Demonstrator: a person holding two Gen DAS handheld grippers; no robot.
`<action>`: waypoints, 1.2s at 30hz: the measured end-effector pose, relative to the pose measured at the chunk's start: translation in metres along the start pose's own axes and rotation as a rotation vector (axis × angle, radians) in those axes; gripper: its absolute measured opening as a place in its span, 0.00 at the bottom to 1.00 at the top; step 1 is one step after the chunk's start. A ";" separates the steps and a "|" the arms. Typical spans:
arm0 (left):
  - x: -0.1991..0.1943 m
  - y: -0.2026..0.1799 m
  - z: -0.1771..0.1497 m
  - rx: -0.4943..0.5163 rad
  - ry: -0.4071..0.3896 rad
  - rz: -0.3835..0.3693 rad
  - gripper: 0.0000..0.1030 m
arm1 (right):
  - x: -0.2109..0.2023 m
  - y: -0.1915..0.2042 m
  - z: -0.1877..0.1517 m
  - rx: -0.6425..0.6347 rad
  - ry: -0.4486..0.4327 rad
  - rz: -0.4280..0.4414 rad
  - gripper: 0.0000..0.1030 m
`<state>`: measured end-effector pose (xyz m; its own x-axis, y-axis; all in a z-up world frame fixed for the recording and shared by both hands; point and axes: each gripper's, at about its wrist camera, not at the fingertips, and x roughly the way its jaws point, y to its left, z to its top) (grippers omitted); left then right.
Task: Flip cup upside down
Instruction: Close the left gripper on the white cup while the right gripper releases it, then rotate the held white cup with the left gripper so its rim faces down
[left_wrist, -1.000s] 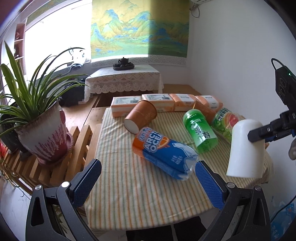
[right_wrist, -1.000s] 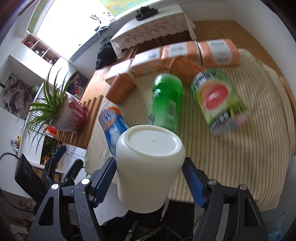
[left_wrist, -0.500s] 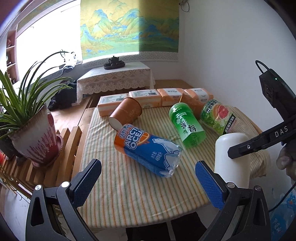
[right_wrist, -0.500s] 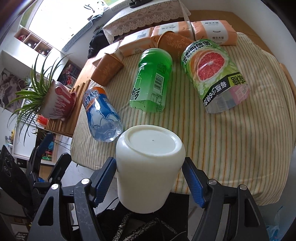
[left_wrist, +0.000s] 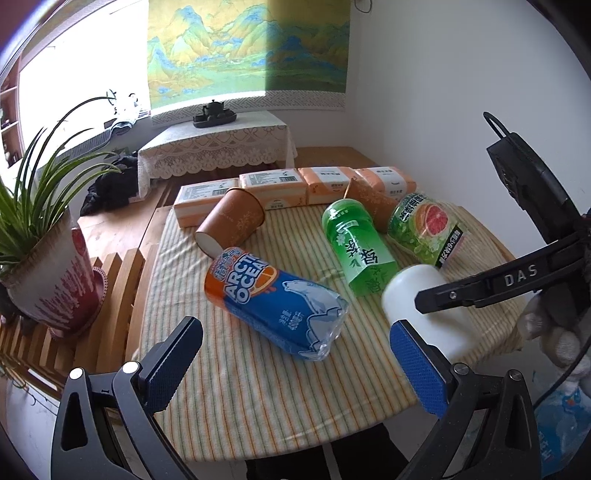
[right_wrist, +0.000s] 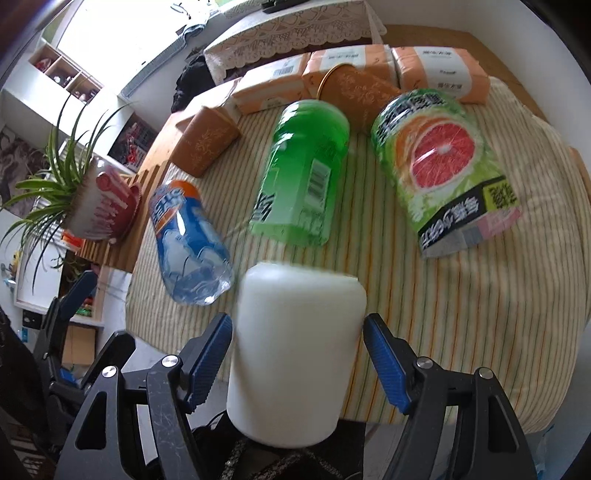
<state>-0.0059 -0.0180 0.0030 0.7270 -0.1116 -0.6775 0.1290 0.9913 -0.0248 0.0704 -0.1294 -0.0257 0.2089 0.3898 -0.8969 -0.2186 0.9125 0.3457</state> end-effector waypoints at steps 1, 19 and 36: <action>0.001 -0.002 0.001 0.003 0.003 -0.003 1.00 | -0.001 0.000 0.001 -0.005 -0.014 -0.006 0.68; 0.046 -0.067 0.043 0.066 0.198 -0.134 1.00 | -0.068 -0.060 -0.059 0.083 -0.391 -0.069 0.68; 0.116 -0.110 0.061 -0.072 0.461 -0.129 0.95 | -0.103 -0.104 -0.120 0.096 -0.563 -0.280 0.68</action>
<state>0.1050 -0.1447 -0.0281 0.3316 -0.2076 -0.9203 0.1395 0.9756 -0.1698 -0.0431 -0.2798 -0.0027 0.7208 0.1164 -0.6833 -0.0021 0.9862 0.1658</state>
